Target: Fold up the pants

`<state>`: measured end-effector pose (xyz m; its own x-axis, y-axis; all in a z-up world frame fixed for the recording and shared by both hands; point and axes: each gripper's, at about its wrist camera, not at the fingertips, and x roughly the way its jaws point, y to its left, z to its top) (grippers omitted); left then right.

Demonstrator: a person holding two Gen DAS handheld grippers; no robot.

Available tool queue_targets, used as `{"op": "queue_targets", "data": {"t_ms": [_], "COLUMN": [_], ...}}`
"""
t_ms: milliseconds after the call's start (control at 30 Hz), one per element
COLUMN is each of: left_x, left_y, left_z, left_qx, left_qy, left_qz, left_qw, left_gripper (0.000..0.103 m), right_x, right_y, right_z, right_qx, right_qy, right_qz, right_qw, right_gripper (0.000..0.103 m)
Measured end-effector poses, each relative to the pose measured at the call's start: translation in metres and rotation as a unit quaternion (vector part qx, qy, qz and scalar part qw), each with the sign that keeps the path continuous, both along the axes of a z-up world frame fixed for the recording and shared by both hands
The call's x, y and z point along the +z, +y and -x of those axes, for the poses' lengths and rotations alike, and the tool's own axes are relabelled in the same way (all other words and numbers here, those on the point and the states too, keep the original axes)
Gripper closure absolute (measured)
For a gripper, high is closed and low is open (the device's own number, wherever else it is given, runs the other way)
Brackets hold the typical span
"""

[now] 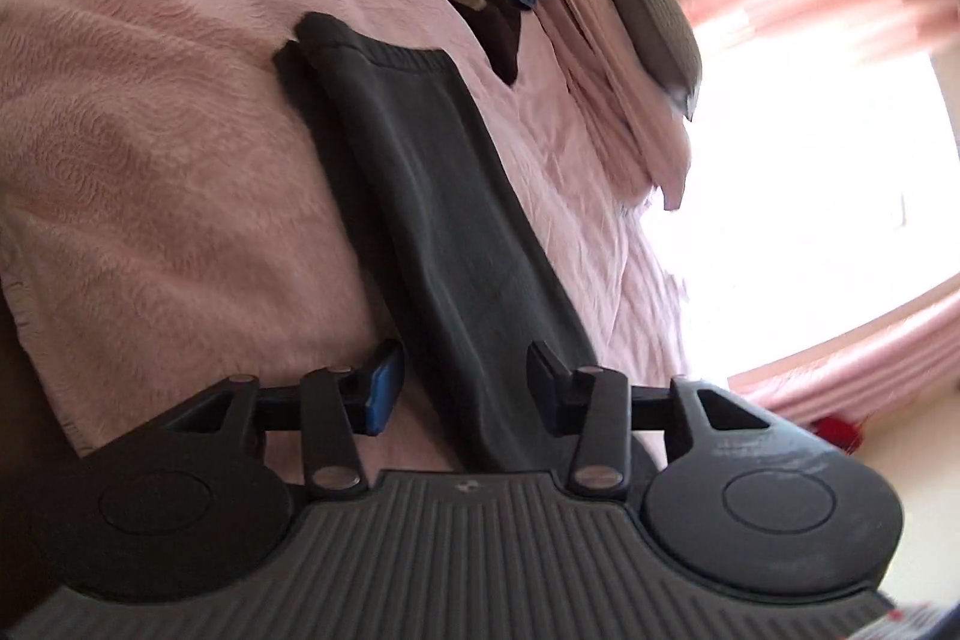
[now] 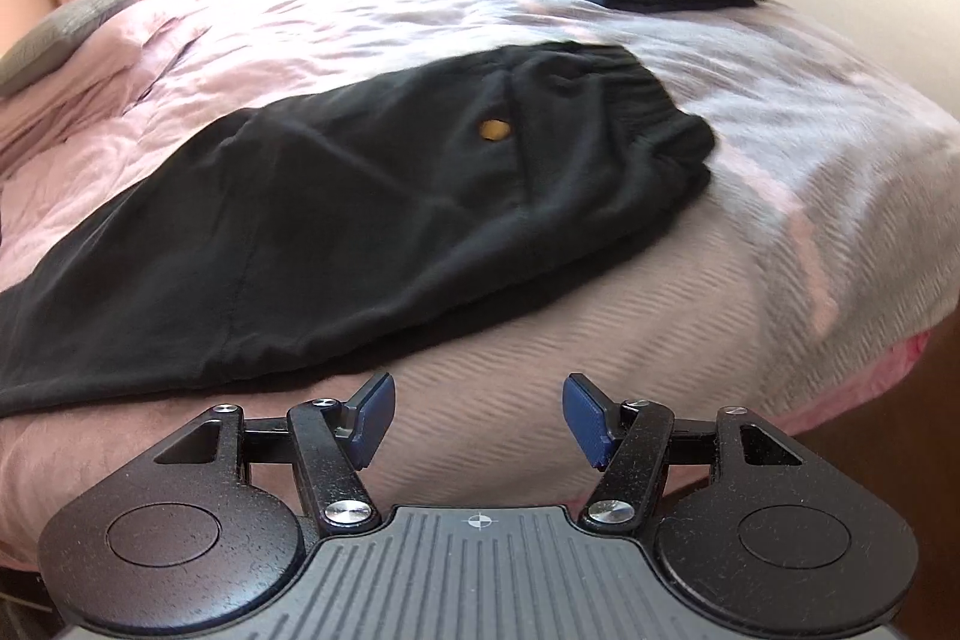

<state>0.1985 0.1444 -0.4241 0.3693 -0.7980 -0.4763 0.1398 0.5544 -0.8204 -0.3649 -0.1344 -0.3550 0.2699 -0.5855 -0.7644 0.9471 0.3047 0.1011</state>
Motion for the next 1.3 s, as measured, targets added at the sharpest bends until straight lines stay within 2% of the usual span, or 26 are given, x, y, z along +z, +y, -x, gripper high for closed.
{"op": "queue_targets", "data": {"t_ms": [100,233,333,400,433,500,567,633,700,733,800,900,933,1000,1033,1133,1167,1200,1267,1300], "left_x": [-0.013,-0.032,-0.033,-0.025,-0.018,-0.003,0.011,0.024,0.036,0.044,0.057,0.084,0.093,0.111,0.119,0.133,0.133,0.130,0.114,0.102], "left_y": [0.011,0.021,0.021,0.014,0.009,-0.001,-0.012,-0.028,-0.043,-0.050,-0.062,-0.077,-0.085,-0.102,-0.113,-0.142,-0.150,-0.159,-0.177,-0.186], "left_z": [-0.011,-0.012,-0.011,-0.011,-0.012,-0.010,-0.005,0.004,0.016,0.023,0.040,0.072,0.081,0.106,0.121,0.175,0.193,0.210,0.245,0.259], "left_qx": [0.031,0.064,0.068,0.058,0.048,0.029,0.010,-0.009,-0.032,-0.046,-0.069,-0.097,-0.108,-0.133,-0.150,-0.210,-0.234,-0.259,-0.316,-0.344], "left_qy": [0.020,0.038,0.025,-0.004,-0.029,-0.077,-0.125,-0.176,-0.229,-0.260,-0.327,-0.425,-0.459,-0.521,-0.553,-0.624,-0.639,-0.648,-0.656,-0.653], "left_qz": [0.046,0.109,0.114,0.070,0.032,-0.022,-0.077,-0.132,-0.186,-0.213,-0.252,-0.266,-0.269,-0.270,-0.267,-0.237,-0.223,-0.210,-0.187,-0.182], "left_qw": [0.9983,0.9913,0.9908,0.9959,0.9979,0.9963,0.9891,0.9755,0.9550,0.9407,0.9079,0.8597,0.8399,0.7989,0.7753,0.7145,0.6979,0.6846,0.6596,0.6498], "left_gripper": [0.069,0.070,0.072,0.088,0.088,0.091,0.092,0.093,0.094,0.094,0.094,0.095,0.095,0.095,0.095,0.095,0.095,0.095,0.093,0.089], "right_x": [0.001,0.000,-0.001,-0.002,-0.002,-0.003,-0.003,-0.004,-0.004,-0.004,-0.004,-0.004,-0.004,-0.004,-0.004,-0.002,-0.001,-0.001,-0.001,-0.002], "right_y": [-0.003,-0.010,-0.015,-0.020,-0.021,-0.024,-0.025,-0.027,-0.028,-0.029,-0.029,-0.029,-0.029,-0.030,-0.031,-0.032,-0.032,-0.032,-0.031,-0.030], "right_z": [-0.017,-0.032,-0.037,-0.041,-0.042,-0.041,-0.039,-0.036,-0.032,-0.029,-0.023,-0.013,-0.010,-0.004,0.000,0.008,0.011,0.014,0.018,0.020], "right_qx": [0.011,0.014,0.013,0.015,0.015,0.014,0.013,0.012,0.009,0.008,0.004,-0.004,-0.008,-0.015,-0.019,-0.031,-0.035,-0.038,-0.044,-0.045], "right_qy": [0.015,0.032,0.038,0.042,0.043,0.044,0.041,0.038,0.037,0.036,0.033,0.028,0.026,0.022,0.020,0.016,0.013,0.009,0.006,0.005], "right_qz": [0.006,0.010,0.007,0.006,0.006,0.006,0.007,0.006,0.005,0.005,0.005,0.006,0.007,0.007,0.007,0.009,0.011,0.011,0.009,0.007], "right_qw": [1.000,0.999,0.999,0.999,0.999,0.999,0.999,0.999,0.999,0.999,0.999,1.000,1.000,1.000,1.000,0.999,0.999,0.999,0.999,0.999], "right_gripper": [0.044,0.044,0.044,0.044,0.044,0.044,0.044,0.044,0.044,0.044,0.044,0.044,0.044,0.044,0.044,0.044,0.044,0.044,0.044,0.044]}}
